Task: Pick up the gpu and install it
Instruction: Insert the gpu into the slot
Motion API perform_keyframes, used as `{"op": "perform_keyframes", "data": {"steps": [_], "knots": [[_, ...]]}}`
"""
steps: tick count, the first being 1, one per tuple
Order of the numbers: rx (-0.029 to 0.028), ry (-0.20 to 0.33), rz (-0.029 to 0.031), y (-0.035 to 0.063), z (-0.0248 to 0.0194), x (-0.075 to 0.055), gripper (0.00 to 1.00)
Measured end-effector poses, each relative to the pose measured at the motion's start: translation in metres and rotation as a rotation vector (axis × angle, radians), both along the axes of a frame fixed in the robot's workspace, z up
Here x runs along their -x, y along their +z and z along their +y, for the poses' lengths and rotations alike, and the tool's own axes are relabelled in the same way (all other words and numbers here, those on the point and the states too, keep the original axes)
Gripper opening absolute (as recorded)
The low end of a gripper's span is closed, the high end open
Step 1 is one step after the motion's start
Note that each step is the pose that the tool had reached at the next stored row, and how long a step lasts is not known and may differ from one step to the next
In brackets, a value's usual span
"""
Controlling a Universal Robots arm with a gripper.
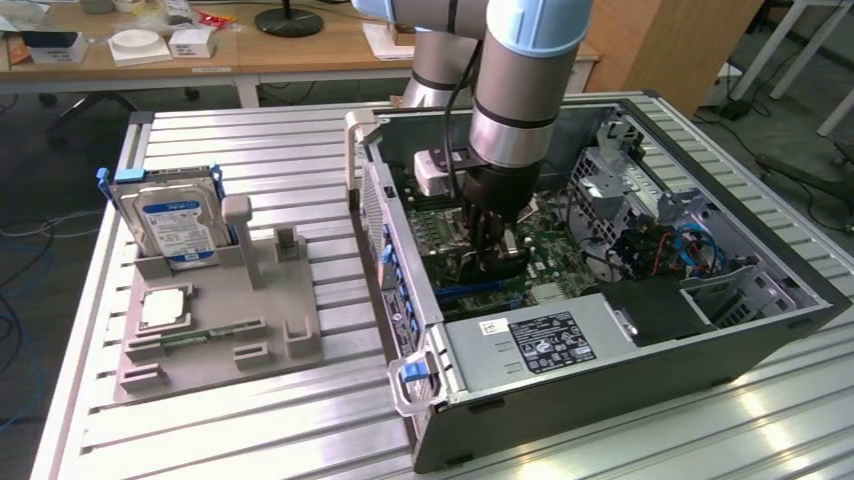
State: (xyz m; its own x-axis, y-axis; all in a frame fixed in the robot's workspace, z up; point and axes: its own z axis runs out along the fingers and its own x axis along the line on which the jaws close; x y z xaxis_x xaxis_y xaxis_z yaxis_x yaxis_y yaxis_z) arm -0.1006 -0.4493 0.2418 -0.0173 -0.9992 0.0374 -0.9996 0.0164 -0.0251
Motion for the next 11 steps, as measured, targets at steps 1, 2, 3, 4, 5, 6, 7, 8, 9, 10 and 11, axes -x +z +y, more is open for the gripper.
{"op": "perform_keyframes", "data": {"steps": [1, 2, 3, 4, 5, 6, 7, 8, 9, 10, 11], "knots": [[0.0, 0.0, 0.0, -0.0001, 0.0, 0.0, 0.27], [-0.0002, 0.0, -0.0001, -0.0002, 0.0001, 0.0, 0.27], [-0.0002, 0.0, -0.0001, -0.0003, 0.0, 0.0, 0.27], [-0.0004, 0.0, -0.0002, -0.0006, 0.0001, 0.0, 0.27], [-0.0006, 0.0, -0.0004, -0.0013, 0.0001, 0.0, 0.27], [-0.0003, 0.0, -0.0002, -0.0016, 0.0, 0.0, 0.27], [-0.0001, 0.0, -0.0001, -0.0017, 0.0, 0.0, 0.27], [0.0, 0.0, -0.0001, -0.0017, 0.0, 0.0, 0.27], [-0.0001, 0.0, 0.0, -0.0017, 0.0, 0.0, 0.27], [-0.0001, 0.0, -0.0001, -0.0017, 0.0, 0.0, 0.27], [-0.0001, 0.0, -0.0001, -0.0017, 0.0, 0.0, 0.27]]}}
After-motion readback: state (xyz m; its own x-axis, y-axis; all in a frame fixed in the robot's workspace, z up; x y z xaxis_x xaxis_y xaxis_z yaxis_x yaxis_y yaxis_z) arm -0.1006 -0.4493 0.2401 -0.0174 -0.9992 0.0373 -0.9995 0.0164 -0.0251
